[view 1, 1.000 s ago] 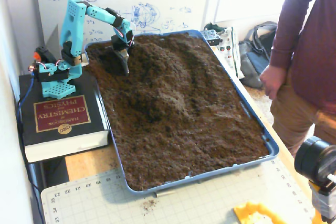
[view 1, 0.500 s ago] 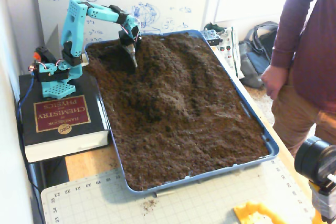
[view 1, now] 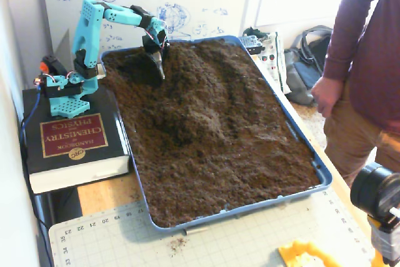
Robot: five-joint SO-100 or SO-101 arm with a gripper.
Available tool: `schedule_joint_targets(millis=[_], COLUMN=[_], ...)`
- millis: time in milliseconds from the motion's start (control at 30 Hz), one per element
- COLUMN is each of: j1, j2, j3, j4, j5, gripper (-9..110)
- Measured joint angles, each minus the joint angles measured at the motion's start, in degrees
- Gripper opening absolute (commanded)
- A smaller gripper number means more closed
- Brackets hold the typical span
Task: Build a berm.
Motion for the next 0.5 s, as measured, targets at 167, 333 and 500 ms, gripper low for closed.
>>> schedule_joint_targets(millis=[167, 333, 500], j1=[0.00, 0.00, 0.00], j2=[0.00, 0.00, 0.00], j3=[-2.11, -3.69, -3.96], j4=[0.00, 0.00, 0.00], j5=[0.00, 0.09, 0.09], gripper=[0, 0, 0])
